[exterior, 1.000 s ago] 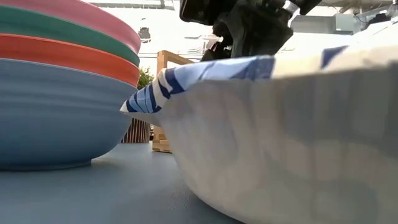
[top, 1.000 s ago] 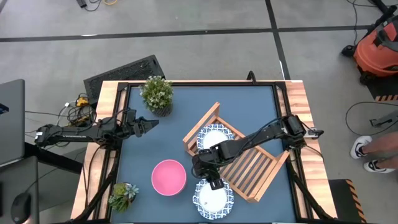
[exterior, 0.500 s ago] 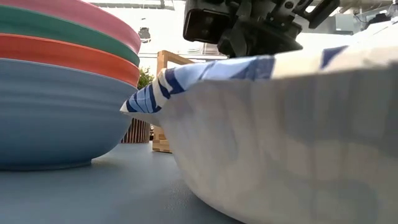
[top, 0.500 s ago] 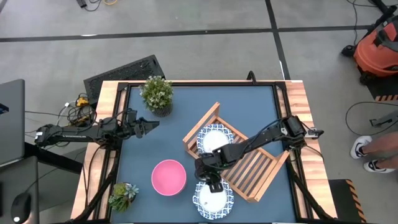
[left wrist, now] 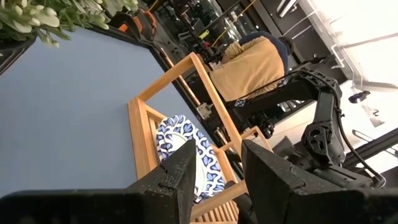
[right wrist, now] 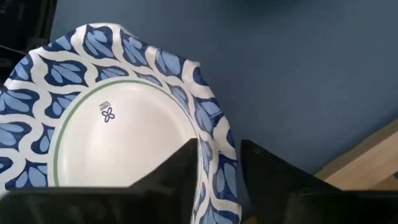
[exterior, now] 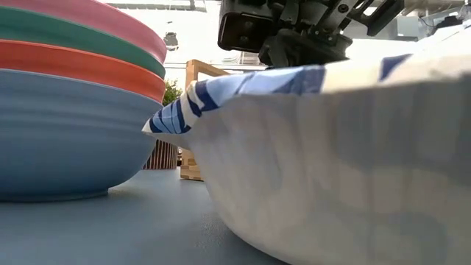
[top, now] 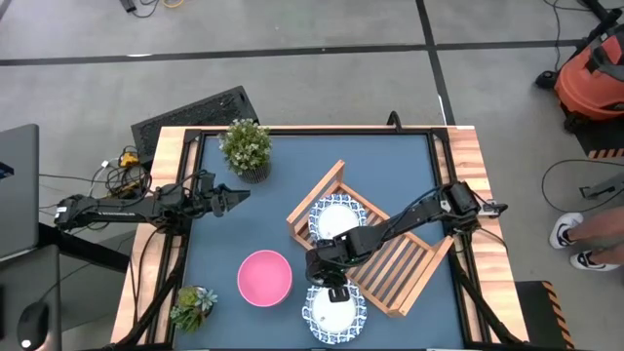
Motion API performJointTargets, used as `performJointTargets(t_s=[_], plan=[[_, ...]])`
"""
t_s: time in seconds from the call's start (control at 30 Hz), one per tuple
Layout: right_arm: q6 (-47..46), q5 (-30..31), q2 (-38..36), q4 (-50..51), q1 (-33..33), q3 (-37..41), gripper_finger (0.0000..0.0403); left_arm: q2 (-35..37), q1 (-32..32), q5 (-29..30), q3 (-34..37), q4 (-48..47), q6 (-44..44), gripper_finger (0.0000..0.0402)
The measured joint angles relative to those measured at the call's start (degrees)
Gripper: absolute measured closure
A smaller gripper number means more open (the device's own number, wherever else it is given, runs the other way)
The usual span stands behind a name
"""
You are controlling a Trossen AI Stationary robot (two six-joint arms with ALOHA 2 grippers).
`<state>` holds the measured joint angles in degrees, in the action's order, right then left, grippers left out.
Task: Place and stack bowls onto a shelf
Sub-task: Stack the blue patterned bowl on the top of the blue patterned bowl on the shelf
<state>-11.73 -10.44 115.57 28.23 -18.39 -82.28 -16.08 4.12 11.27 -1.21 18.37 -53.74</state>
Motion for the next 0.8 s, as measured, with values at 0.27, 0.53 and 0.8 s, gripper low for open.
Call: performJointTargets(t_s=[0.27, 0.53, 0.8], plan=[[-0.5, 0.0, 0.0, 0.0, 0.0, 0.0, 0.0384, 0.0, 0.0, 0.0, 0.0, -1.2, -1.0, 0.0289], [-3.3, -1.6, -0.2, 0.6, 0.0, -1.6, 0.0384, 0.0, 0.0, 0.0, 0.0, -1.1, -2.8, 0.0289], [-2.8, -3.4, -1.2, 6.3, 0.0, -4.4, 0.0384, 0.0, 0.0, -0.1, 0.0, -1.0, -4.3, 0.0289]])
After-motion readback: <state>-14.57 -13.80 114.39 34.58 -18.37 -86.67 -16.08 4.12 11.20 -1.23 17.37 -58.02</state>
